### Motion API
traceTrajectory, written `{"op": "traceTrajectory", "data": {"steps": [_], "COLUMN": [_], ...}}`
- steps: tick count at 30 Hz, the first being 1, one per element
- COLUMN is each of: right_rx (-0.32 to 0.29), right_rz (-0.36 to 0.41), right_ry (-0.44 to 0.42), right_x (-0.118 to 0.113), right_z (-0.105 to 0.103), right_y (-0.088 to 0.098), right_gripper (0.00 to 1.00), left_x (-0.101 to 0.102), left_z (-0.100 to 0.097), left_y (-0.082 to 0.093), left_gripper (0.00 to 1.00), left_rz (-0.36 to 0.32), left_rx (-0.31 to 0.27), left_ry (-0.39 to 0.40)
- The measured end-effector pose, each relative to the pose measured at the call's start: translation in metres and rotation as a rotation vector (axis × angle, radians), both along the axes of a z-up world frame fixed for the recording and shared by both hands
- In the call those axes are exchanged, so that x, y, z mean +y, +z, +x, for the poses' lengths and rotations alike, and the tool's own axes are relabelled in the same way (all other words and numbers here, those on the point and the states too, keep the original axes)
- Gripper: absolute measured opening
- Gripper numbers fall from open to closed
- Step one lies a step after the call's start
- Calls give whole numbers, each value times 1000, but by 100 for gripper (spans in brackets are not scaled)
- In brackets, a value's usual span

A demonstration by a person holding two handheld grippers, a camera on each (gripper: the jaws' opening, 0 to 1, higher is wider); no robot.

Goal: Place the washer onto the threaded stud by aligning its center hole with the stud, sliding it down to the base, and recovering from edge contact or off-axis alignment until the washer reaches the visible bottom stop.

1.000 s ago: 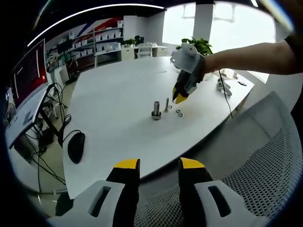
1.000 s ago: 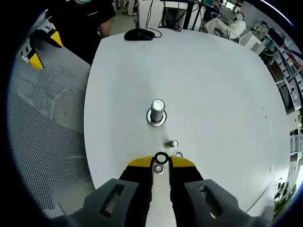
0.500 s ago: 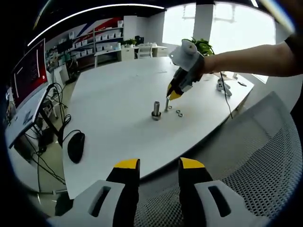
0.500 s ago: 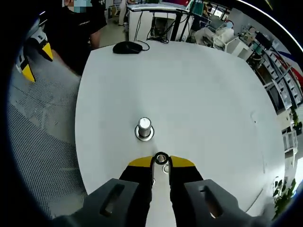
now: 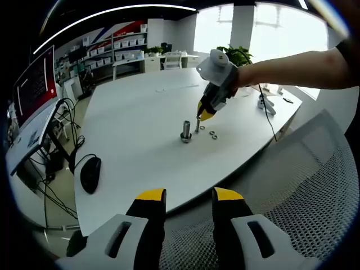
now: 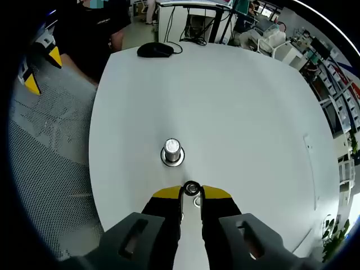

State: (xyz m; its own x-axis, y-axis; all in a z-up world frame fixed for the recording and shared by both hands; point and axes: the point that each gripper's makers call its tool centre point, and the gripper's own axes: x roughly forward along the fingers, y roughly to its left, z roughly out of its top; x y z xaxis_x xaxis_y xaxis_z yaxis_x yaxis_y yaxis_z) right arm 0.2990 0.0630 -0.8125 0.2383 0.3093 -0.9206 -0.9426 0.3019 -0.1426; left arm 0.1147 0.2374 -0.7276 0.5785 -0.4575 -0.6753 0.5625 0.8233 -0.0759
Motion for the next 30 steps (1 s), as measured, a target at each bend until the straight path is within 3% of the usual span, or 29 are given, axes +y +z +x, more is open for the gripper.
{"op": "traceTrajectory", "data": {"steps": [11,30], "right_rx": [18,79], "right_rz": [-23,-61], "right_ry": [16,20], "right_x": [5,3], "right_z": [0,0], "right_y": [-9,-42], "right_gripper": [13,13], "left_x": [0,1], "left_z": [0,0], "left_y": [0,-1], "left_gripper": [31,31], "left_rz": [-1,-3], "left_rx": [2,7], "left_ry": [2,4]}}
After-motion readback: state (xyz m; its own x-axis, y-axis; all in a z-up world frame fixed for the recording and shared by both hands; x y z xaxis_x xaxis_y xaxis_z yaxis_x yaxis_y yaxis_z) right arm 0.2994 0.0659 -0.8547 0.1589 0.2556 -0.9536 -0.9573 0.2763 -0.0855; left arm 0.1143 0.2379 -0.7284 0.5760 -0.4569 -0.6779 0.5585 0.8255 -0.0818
